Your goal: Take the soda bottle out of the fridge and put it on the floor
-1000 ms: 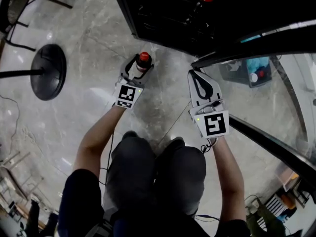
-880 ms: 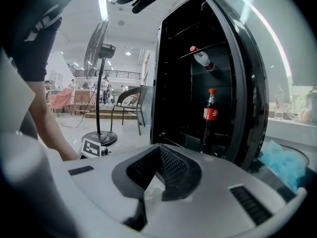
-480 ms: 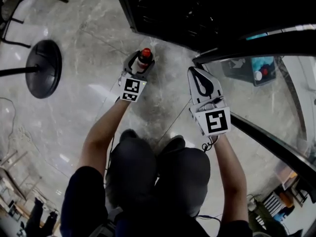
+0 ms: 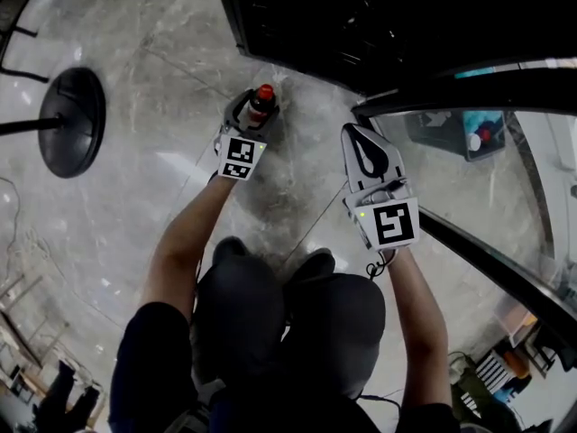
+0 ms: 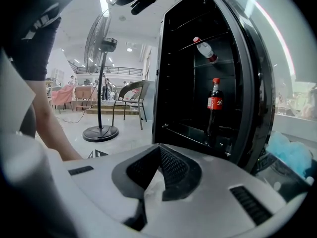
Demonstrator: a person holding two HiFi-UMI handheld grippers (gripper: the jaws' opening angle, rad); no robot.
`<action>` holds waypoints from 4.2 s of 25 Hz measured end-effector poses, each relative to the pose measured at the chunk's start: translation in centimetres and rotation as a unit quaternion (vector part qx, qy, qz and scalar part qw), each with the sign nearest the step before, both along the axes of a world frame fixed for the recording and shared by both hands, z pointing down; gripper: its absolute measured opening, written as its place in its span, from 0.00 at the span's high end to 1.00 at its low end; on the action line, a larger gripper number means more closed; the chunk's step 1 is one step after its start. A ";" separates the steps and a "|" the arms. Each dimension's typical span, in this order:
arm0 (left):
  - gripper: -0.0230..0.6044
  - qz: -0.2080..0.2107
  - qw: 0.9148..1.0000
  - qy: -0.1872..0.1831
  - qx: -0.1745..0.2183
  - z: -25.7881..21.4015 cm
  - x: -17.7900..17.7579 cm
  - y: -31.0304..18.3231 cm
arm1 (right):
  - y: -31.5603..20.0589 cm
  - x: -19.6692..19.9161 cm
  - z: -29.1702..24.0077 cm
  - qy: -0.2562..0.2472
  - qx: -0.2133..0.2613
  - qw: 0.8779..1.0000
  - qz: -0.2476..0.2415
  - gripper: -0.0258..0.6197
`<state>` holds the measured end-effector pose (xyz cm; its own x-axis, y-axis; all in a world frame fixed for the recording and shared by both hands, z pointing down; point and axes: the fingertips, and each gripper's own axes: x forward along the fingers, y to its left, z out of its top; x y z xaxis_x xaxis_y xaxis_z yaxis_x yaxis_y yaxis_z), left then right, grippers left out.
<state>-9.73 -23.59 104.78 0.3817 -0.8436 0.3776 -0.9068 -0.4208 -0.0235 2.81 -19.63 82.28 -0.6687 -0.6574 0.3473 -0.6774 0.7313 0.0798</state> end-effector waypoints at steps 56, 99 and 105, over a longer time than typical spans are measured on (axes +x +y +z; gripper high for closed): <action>0.52 0.026 0.997 0.004 0.074 -1.6 -2.0 6.4 | 1.0 -0.7 3.4 0.002 -0.022 1.000 -0.010 0.93; 0.93 -0.010 0.987 0.038 0.154 -34.5 -4.2 8.2 | 2.1 0.1 -16.6 -0.071 0.076 0.995 0.005 0.93; 0.93 -0.016 0.986 0.036 0.162 -44.6 -3.6 8.8 | 3.5 0.6 -25.1 -0.081 0.081 0.993 0.016 0.93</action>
<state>-13.30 -14.81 60.17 0.3695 -0.9273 0.0590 -0.9235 -0.3736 -0.0870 3.38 -16.14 57.21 -0.6845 -0.7182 0.1251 -0.7141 0.6951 0.0826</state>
